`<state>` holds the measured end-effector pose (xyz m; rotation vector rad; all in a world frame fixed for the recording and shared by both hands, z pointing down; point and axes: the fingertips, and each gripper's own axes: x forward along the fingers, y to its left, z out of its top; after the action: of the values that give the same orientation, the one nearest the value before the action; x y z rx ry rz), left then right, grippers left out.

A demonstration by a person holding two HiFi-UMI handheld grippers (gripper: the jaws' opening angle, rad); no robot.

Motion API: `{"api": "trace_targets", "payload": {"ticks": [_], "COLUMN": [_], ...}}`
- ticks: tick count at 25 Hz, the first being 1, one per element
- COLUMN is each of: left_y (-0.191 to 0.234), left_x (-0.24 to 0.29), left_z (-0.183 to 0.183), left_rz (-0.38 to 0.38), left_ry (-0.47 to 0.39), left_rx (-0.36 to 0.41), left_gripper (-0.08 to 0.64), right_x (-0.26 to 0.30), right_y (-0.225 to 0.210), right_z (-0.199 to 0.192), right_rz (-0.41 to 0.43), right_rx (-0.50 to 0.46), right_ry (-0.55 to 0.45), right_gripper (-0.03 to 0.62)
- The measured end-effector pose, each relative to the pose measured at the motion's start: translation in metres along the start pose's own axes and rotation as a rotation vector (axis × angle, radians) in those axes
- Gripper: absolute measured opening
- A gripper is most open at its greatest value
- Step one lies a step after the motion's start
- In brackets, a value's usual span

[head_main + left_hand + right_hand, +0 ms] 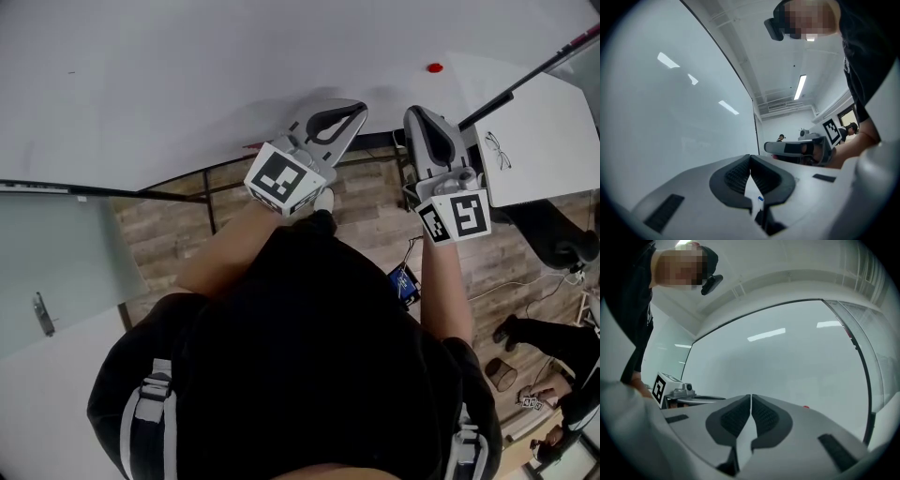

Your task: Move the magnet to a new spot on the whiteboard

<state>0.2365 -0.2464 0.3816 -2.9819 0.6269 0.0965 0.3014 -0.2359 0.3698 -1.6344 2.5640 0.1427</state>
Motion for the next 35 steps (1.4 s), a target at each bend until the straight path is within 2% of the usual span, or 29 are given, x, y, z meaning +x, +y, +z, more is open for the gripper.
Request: {"api": "trace_targets", "payload": {"ticks": [10, 21, 35], "left_y": [-0.023, -0.038, -0.042], "left_x": [-0.016, -0.012, -0.003], "left_z": [-0.008, -0.010, -0.009], "left_rz": [-0.053, -0.104, -0.111], "left_ry": [0.019, 0.022, 0.025], "left_rx": [-0.015, -0.010, -0.006], "left_gripper": [0.005, 0.005, 0.005], "right_x": [-0.027, -0.047, -0.050], "right_y": [0.028, 0.026, 0.016], "right_z": [-0.010, -0.011, -0.010], "right_rz": [0.012, -0.009, -0.013], "right_rx": [0.029, 0.019, -0.008], "right_ry": [0.029, 0.029, 0.037], "right_gripper": [0.000, 0.000, 0.000]}}
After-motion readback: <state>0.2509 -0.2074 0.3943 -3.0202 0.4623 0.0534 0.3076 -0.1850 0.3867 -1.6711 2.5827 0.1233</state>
